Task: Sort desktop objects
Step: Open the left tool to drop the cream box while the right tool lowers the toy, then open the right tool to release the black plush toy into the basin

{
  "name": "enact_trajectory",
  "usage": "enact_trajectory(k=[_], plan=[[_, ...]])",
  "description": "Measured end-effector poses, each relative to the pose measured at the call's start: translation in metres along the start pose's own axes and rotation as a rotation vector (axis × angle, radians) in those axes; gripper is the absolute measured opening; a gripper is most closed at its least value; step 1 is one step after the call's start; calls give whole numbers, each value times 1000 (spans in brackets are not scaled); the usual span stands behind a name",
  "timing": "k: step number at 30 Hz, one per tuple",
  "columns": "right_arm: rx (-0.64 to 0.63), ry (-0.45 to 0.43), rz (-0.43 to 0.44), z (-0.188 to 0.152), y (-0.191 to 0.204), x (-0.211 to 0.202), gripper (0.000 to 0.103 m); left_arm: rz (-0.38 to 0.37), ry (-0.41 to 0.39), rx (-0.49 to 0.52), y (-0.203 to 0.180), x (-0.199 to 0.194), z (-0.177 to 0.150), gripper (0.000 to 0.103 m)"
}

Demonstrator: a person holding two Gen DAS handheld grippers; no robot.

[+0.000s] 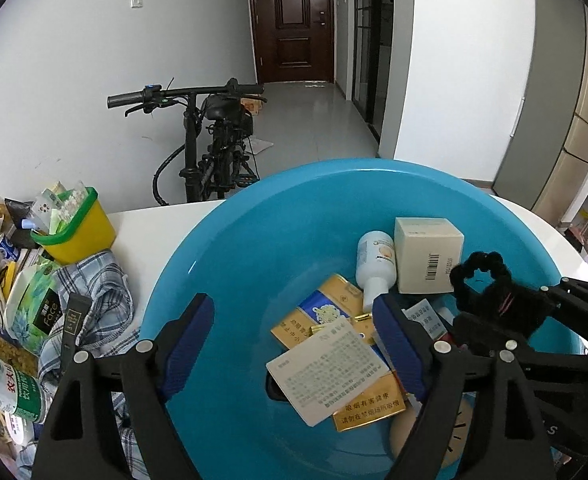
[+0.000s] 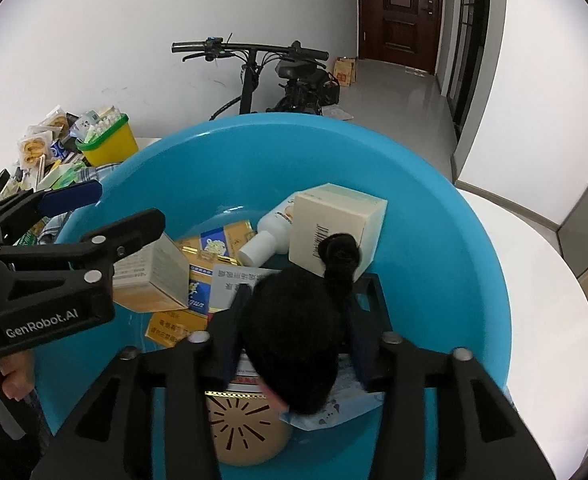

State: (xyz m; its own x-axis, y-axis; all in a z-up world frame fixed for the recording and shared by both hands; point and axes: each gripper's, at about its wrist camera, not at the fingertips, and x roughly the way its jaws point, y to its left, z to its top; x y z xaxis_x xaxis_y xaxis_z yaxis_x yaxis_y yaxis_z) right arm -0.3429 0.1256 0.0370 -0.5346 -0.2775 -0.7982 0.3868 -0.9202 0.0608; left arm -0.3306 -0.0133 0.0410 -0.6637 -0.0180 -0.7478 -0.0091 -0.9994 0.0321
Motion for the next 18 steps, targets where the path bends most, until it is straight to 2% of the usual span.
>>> enact_trajectory(k=[1, 4, 12, 16, 18], plan=[[0, -3, -5, 0, 0, 0, 59, -2, 3, -2, 0, 1, 0, 84], [-9, -23, -23, 1, 0, -4, 67, -2, 4, 1, -2, 1, -1, 84], [10, -48, -77, 3, -7, -7, 67, 8, -15, 17, -8, -2, -3, 84], [15, -126, -132, 5, -10, -18, 77, -7, -55, -6, -7, -9, -3, 84], [21, -193, -161, 6, -10, -28, 84, 22, -118, 6, -8, -19, -2, 84]])
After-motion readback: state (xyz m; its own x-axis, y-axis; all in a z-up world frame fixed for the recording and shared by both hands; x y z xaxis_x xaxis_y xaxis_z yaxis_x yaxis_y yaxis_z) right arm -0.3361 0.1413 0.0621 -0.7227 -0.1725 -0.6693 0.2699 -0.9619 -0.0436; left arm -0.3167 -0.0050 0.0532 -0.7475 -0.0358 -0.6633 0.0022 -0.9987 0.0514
